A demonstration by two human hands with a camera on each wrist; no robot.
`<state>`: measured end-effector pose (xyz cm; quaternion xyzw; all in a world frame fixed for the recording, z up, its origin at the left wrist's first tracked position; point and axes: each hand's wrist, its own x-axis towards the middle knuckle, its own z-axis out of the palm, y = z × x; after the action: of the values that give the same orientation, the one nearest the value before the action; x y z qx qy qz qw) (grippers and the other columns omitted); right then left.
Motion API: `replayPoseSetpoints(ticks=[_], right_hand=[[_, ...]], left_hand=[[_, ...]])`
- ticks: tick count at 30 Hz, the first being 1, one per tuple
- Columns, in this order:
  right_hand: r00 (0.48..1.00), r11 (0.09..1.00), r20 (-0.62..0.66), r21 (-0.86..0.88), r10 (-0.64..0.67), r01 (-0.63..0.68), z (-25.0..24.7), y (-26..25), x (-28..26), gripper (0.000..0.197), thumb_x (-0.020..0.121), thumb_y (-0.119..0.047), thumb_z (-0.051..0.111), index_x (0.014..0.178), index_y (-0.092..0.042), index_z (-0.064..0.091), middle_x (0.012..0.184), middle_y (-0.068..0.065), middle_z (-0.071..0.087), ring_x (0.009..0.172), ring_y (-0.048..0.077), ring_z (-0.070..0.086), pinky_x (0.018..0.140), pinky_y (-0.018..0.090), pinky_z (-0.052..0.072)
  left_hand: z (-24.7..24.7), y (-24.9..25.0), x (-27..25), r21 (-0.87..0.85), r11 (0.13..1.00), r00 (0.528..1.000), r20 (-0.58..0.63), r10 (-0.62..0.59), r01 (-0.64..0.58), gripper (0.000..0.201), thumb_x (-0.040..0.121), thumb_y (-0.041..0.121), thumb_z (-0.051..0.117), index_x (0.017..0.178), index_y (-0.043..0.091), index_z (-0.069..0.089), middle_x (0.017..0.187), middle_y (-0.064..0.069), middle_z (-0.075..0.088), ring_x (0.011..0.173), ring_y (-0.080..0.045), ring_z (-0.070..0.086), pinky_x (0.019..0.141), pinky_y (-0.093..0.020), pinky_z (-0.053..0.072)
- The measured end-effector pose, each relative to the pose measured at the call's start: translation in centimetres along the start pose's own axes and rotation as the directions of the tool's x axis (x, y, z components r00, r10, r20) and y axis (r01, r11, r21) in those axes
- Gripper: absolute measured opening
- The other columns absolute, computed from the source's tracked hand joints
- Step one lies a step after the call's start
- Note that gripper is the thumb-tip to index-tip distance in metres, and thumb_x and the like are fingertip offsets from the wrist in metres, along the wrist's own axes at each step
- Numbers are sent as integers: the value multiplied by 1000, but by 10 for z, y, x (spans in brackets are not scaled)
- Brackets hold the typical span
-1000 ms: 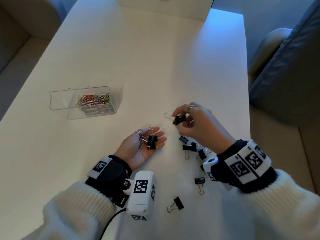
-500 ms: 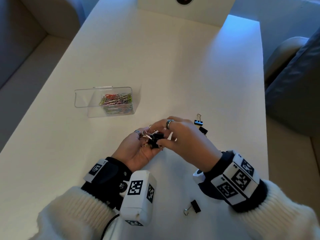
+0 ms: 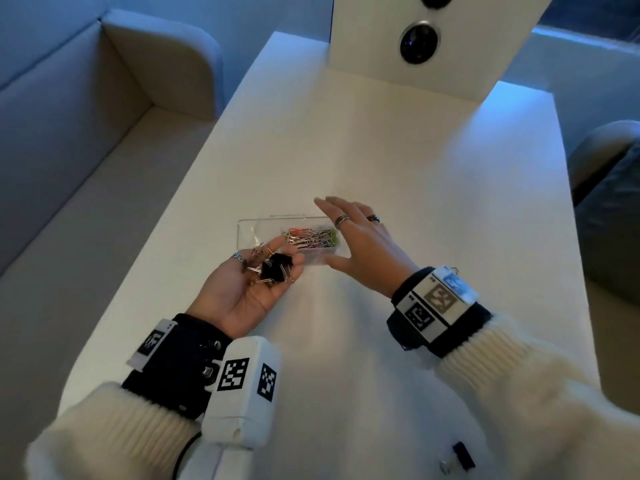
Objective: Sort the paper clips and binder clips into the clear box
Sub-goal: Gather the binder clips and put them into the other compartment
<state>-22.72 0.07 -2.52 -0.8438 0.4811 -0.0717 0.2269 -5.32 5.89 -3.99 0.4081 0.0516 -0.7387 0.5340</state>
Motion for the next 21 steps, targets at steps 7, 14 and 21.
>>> replayPoseSetpoints(ticks=[7, 14, 21], right_hand=[[992, 993, 98, -92, 80, -71, 14, -14, 30, 61, 88, -31, 55, 142, -25, 28, 147, -6, 32, 136, 20, 22, 108, 43, 27], [987, 987, 100, -111, 125, -114, 14, -22, 35, 59, 88, -28, 55, 141, -24, 30, 141, -3, 44, 131, 21, 33, 106, 39, 31], [986, 984, 87, -122, 144, -133, 14, -23, 36, 59, 88, -25, 57, 141, -27, 31, 139, -5, 46, 126, 21, 38, 103, 39, 35]], left_hand=[[1, 30, 2, -7, 998, 997, -58, -56, 55, 29, 96, 15, 33, 91, -1, 57, 82, -21, 61, 72, -32, 64, 69, -44, 54], [10, 48, 3, -1, 994, 993, -41, -113, 113, 29, 96, 14, 32, 95, -8, 50, 87, -25, 58, 86, -32, 56, 68, -46, 51], [10, 60, 4, -29, 984, 985, -1, -175, 175, 45, 95, 19, 36, 128, -13, 36, 129, -31, 48, 119, -39, 50, 88, -48, 50]])
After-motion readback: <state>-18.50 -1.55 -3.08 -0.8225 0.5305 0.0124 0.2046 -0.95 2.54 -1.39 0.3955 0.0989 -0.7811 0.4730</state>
